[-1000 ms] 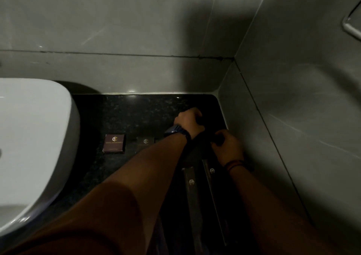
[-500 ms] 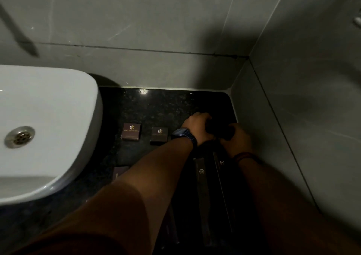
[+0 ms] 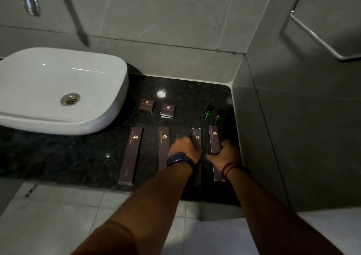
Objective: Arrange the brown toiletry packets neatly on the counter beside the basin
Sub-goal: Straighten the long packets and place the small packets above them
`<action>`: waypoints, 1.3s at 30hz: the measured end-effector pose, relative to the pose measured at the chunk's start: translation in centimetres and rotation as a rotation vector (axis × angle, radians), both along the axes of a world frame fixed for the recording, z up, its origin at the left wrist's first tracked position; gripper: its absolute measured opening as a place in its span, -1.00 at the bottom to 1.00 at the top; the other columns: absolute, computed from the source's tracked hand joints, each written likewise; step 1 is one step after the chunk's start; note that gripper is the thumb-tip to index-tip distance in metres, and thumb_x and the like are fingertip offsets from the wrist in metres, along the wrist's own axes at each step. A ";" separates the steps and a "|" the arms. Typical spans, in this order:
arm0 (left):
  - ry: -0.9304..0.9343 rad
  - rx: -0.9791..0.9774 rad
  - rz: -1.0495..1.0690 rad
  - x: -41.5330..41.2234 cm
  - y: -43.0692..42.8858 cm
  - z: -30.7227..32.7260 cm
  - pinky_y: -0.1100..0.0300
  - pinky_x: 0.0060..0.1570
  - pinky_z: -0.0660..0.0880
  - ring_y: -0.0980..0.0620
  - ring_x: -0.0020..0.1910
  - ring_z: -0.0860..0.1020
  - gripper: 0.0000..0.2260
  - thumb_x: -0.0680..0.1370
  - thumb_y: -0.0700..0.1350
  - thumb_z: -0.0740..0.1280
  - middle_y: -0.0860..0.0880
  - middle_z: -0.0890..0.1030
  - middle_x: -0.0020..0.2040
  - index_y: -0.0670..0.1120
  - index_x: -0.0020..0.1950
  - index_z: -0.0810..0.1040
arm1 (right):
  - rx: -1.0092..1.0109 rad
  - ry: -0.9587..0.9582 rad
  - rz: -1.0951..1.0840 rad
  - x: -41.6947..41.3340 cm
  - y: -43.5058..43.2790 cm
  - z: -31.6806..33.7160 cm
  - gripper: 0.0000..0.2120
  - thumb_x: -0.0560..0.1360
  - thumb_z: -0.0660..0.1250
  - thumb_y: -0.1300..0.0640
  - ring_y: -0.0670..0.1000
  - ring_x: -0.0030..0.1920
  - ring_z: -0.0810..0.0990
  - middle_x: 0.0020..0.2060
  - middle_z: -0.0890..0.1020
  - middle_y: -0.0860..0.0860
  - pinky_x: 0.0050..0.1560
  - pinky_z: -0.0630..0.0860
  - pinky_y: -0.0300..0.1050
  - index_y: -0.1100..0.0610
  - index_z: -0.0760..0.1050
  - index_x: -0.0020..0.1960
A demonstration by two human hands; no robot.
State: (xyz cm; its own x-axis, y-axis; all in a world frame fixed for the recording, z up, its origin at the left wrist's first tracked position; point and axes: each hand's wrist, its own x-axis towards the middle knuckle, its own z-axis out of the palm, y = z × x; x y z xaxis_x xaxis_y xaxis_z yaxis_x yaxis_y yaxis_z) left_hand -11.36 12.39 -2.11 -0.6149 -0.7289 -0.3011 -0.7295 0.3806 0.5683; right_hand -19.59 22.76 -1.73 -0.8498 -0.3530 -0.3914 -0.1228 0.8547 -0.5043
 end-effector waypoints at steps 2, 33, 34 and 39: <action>-0.013 0.018 0.001 0.6 1.2 -0.2 0.05 -0.16 0.55 -0.21 -0.09 0.62 -0.71 0.38 0.11 0.42 -0.19 0.65 -0.04 -0.11 -0.14 0.55 | 0.002 -0.030 0.006 0.7 0.7 -0.3 -0.38 0.33 0.53 0.11 0.22 0.23 0.54 0.24 0.55 0.19 0.18 0.55 0.06 0.19 0.38 0.31; -0.194 -0.022 0.327 14.1 -9.2 -0.7 -0.07 0.09 0.46 -0.26 0.19 0.46 -0.40 0.33 0.12 0.44 -0.20 0.46 0.21 -0.14 0.25 0.38 | 0.049 0.084 0.202 12.5 -10.1 -1.1 -0.22 0.34 0.47 -0.02 0.28 0.19 0.55 0.25 0.47 0.23 0.12 0.54 0.05 0.14 0.16 0.42; -0.189 -0.010 0.326 14.1 -9.1 -0.9 -0.05 0.08 0.47 -0.25 0.17 0.49 -0.43 0.33 0.09 0.44 -0.20 0.48 0.19 -0.15 0.23 0.41 | 0.058 0.073 0.192 12.5 -10.1 -1.3 -0.23 0.34 0.48 0.00 0.28 0.19 0.56 0.24 0.49 0.23 0.12 0.55 0.06 0.14 0.17 0.41; -0.196 -0.009 0.319 13.8 -8.4 -0.9 -0.03 0.01 0.52 -0.24 0.11 0.54 -0.54 0.35 0.07 0.43 -0.19 0.52 0.15 -0.12 0.16 0.52 | 0.047 0.040 0.136 12.5 -9.4 -1.8 -0.26 0.30 0.49 0.00 0.27 0.15 0.59 0.18 0.57 0.22 0.12 0.56 0.07 0.13 0.22 0.35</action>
